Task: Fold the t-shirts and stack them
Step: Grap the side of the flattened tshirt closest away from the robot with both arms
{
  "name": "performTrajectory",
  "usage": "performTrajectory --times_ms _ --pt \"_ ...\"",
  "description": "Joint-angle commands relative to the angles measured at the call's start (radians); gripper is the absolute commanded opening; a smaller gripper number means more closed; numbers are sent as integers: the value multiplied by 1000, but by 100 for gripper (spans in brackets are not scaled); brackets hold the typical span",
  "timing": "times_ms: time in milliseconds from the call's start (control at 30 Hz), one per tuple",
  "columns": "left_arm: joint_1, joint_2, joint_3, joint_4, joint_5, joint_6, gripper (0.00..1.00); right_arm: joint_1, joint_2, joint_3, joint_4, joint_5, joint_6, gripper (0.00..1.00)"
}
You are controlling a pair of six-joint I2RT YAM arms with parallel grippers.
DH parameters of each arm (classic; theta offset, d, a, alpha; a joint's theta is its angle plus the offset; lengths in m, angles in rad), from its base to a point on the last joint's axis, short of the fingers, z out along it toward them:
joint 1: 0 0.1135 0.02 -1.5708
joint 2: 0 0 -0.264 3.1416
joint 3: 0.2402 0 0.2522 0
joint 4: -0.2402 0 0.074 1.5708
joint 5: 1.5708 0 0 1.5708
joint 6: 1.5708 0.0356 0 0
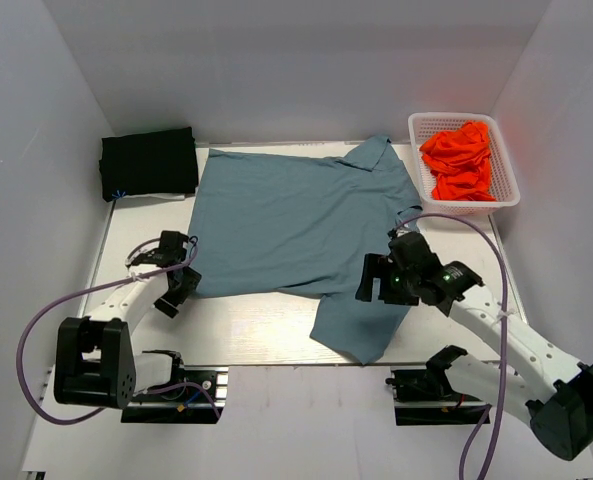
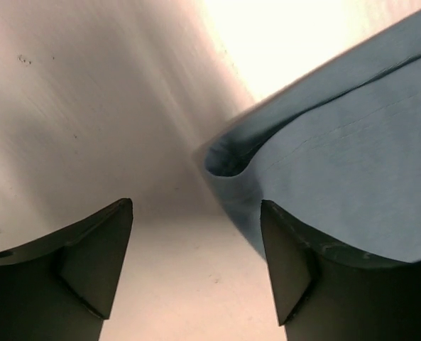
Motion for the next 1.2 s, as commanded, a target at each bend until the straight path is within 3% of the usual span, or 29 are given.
performTrajectory --times_ms 0,100,233,333,367,467,667,700,1000,1100,1167 --pt "7 -29 4 28 -62 -70 80 18 23 -17 -15 -70 27 90" --pt "7 -29 4 65 -62 -61 72 41 46 -49 -17 -96 24 90" --pt "7 -6 -5 106 -43 -38 53 94 63 -57 -45 -106 36 90" --pt "7 20 -14 106 -33 -38 33 136 81 -72 -78 -92 85 90" --pt "7 20 -24 115 -33 -38 19 142 86 -89 -95 -108 104 90" --pt "7 20 -33 125 -33 -38 0 195 118 -118 -126 -124 171 89" --pt "7 9 -42 125 -3 -20 0 272 121 -133 -235 -56 303 82" --pt "7 9 -42 125 -3 -20 0 277 126 -140 -229 -66 308 79" --pt "7 0 -5 106 16 -20 0 401 256 -157 -37 -72 251 79" --pt "7 -9 4 106 25 -20 0 407 314 -140 -8 0 275 69" --pt "7 -9 15 97 25 -11 0 409 305 -144 0 26 295 43"
